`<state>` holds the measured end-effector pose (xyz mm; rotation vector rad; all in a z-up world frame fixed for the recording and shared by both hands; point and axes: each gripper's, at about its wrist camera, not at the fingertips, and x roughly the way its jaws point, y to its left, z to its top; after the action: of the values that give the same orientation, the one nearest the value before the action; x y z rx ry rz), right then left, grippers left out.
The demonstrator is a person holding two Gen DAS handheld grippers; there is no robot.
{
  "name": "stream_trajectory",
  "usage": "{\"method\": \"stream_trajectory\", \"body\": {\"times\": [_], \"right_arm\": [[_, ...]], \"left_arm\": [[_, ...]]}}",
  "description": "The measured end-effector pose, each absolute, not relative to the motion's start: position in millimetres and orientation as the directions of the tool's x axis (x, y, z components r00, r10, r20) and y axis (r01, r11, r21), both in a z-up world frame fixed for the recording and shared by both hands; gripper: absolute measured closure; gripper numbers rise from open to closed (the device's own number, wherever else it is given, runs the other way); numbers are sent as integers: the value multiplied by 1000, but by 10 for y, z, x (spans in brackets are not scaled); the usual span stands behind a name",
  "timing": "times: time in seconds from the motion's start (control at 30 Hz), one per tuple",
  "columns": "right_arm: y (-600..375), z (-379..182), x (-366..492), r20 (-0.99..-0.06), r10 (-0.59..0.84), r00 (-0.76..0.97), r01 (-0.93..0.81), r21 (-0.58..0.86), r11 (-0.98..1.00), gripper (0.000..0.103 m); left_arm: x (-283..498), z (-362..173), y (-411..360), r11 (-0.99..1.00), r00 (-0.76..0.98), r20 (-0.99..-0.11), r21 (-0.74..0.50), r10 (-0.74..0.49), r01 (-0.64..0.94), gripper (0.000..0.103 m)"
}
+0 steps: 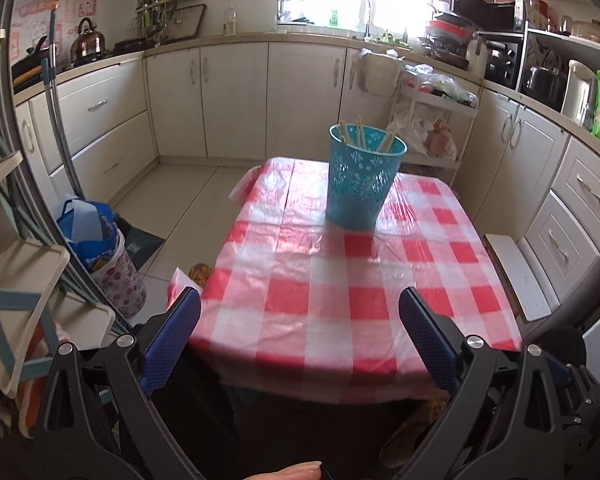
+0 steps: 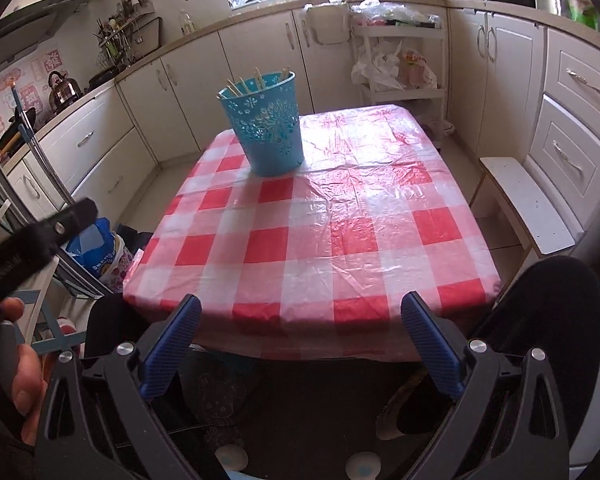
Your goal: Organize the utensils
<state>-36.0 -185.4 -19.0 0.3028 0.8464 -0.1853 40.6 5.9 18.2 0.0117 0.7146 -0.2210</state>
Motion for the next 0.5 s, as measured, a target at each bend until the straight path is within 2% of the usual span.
{"method": "stream_trajectory", "body": {"times": [0.23, 0.33, 0.5], "right_arm": [[-1663, -46, -803, -698, -86, 711, 263, 151, 953, 7], [-1592, -51, -853, -713, -66, 698, 228, 134, 964, 7], [-1574, -75, -885, -728, -47, 684, 222, 146, 964, 7]], "left_arm": [[71, 104, 99, 961, 663, -711, -62, -233, 271, 8], [-28, 60, 99, 957, 642, -735, -31, -217, 289, 8], [-149, 52, 113, 964, 671, -718, 1, -186, 267, 8]]}}
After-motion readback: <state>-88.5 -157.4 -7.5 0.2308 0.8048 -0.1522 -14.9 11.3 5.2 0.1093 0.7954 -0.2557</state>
